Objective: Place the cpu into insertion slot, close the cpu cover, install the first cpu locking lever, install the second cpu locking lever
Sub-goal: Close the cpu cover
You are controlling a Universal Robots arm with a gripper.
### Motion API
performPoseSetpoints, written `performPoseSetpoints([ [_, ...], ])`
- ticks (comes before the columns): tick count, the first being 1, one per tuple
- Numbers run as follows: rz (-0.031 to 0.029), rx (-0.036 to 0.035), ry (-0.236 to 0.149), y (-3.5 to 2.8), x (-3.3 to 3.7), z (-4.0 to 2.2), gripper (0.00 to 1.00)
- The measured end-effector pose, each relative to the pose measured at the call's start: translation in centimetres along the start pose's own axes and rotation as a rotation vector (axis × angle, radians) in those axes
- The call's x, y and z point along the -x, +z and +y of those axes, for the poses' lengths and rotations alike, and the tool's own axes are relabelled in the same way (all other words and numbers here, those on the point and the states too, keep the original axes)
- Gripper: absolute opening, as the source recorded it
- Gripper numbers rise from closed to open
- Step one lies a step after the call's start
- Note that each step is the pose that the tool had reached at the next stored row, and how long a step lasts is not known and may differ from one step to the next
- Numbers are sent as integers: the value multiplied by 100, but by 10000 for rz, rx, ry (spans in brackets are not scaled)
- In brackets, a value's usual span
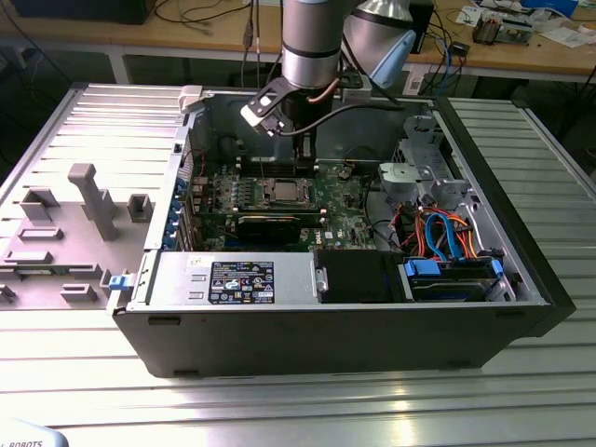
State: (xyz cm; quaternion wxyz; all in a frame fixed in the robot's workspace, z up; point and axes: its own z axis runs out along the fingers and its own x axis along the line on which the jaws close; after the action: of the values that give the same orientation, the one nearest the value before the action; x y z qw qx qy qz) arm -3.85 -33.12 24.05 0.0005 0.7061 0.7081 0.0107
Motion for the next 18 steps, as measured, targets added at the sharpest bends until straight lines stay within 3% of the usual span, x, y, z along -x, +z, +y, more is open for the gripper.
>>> performPoseSetpoints([
  [4, 4, 3, 2, 17, 3, -50, 11],
  [15, 5, 2, 4, 17, 4, -59, 11],
  [18, 5, 2, 0, 19, 4, -105, 11],
])
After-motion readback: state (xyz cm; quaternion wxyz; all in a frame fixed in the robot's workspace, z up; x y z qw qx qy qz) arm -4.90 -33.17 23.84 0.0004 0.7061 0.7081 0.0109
